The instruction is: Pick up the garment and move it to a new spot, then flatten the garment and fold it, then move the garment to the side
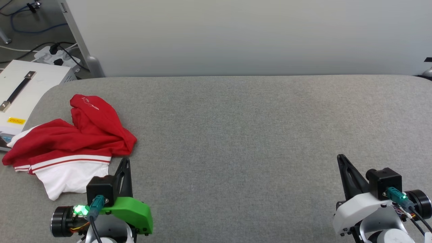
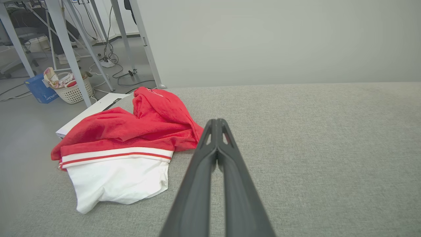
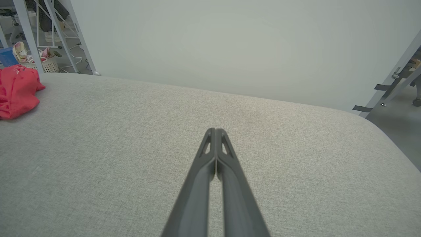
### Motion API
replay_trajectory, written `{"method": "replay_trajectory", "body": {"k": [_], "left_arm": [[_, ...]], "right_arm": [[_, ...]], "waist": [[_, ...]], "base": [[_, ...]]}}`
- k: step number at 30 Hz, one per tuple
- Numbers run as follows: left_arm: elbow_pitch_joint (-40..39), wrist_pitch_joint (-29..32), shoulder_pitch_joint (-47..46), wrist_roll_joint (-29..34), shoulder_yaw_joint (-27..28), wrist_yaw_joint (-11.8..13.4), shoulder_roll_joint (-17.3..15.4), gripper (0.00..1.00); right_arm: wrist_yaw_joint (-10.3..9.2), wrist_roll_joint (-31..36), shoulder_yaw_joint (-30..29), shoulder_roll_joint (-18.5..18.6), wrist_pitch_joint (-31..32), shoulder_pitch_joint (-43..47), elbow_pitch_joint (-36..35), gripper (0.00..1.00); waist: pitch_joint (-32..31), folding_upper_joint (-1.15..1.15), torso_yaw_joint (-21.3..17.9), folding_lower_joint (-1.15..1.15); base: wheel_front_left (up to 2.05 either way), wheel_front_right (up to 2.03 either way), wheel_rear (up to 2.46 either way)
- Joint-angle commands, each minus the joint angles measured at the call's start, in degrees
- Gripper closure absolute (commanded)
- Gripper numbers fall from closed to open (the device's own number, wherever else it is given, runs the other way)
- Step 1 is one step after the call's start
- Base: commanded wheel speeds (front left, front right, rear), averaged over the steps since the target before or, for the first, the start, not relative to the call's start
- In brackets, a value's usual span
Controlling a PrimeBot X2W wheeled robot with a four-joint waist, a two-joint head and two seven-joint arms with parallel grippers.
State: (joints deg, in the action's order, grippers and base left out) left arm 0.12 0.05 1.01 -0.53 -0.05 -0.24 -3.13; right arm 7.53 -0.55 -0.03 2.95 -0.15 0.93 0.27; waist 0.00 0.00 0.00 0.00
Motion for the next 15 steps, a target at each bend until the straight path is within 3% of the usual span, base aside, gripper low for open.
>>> {"method": "replay_trajectory", "body": {"k": [1,15], "left_arm": [[-0.12,-0.05,-1.01,0.53,0.05,0.24,0.25,1.0],[-0.12,-0.05,-1.01,0.53,0.05,0.24,0.25,1.0]], "right_arm": [[-0.04,0.55,0.03,-0.07,0.15,-0.93,-0.27,1.0],[-0.04,0.55,0.03,-0.07,0.15,-0.93,-0.27,1.0]], "waist": [[0.0,0.0,0.0,0.0],[0.0,0.0,0.0,0.0]], "base": [[0.0,0.0,0.0],[0.0,0.0,0.0]]}}
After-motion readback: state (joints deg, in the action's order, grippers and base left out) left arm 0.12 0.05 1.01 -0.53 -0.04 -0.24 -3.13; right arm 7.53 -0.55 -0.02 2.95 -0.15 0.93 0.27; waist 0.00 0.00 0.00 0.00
